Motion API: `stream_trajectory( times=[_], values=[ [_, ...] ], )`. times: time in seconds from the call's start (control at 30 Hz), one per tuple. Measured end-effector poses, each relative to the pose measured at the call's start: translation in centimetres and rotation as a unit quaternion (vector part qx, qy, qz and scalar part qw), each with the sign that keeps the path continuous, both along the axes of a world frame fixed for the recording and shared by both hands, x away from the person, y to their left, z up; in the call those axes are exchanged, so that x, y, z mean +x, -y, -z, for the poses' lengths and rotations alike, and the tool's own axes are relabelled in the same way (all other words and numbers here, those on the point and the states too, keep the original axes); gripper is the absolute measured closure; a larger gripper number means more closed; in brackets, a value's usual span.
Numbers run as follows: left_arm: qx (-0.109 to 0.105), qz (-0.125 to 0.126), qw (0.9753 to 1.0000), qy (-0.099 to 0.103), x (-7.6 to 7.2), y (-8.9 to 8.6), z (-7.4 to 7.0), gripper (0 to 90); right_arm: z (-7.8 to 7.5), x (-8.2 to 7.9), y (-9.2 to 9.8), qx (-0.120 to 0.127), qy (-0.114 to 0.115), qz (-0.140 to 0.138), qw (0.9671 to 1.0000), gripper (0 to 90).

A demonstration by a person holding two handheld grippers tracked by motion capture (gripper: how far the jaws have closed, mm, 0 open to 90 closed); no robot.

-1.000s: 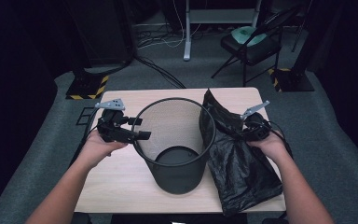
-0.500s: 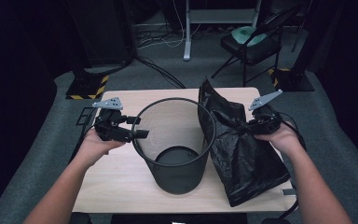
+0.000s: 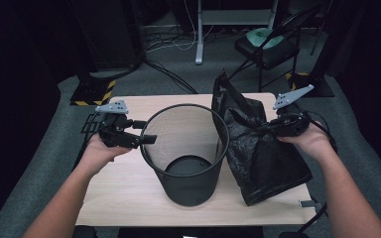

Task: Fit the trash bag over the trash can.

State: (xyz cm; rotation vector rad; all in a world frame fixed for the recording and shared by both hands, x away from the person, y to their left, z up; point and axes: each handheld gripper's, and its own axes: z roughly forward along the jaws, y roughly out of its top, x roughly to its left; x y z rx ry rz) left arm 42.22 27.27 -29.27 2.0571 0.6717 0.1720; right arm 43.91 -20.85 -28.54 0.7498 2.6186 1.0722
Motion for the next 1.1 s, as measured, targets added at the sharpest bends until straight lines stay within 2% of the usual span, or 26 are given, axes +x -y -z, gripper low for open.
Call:
stream_trajectory(
  times=[0.3,0.5,0.67,0.8,0.97,1.1],
  values=[
    [0.002,0.001,1.0,0.005,-0.4,-0.3,-0.5,28.5,-2.1,-1.0,1.3,-0.005,0.016,-0.009,0.9998,85.0],
    [0.002,0.007,1.0,0.006,-0.6,-0.4,-0.8,28.5,-3.5,-1.9,1.8,0.003,0.031,-0.03,0.9991,85.0],
    [0.001,0.01,0.9999,0.005,-0.6,-0.5,-1.0,28.9,-4.2,-2.4,1.5,0.004,0.037,-0.051,0.998,84.9],
    [0.009,0.013,0.9998,0.007,-0.7,-0.8,-1.5,30.5,-4.9,-2.6,1.2,0.011,0.039,-0.06,0.9974,84.9],
    [-0.002,0.017,0.9998,0.011,-0.9,-1.1,-2.5,31.2,-6.3,-3.0,1.2,0.015,0.053,-0.072,0.9958,85.0],
    [0.0,0.015,0.9998,0.01,-0.9,-1.2,-2.6,31.1,-7.6,-3.5,1.4,0.024,0.066,-0.08,0.9943,85.0]
  ],
)
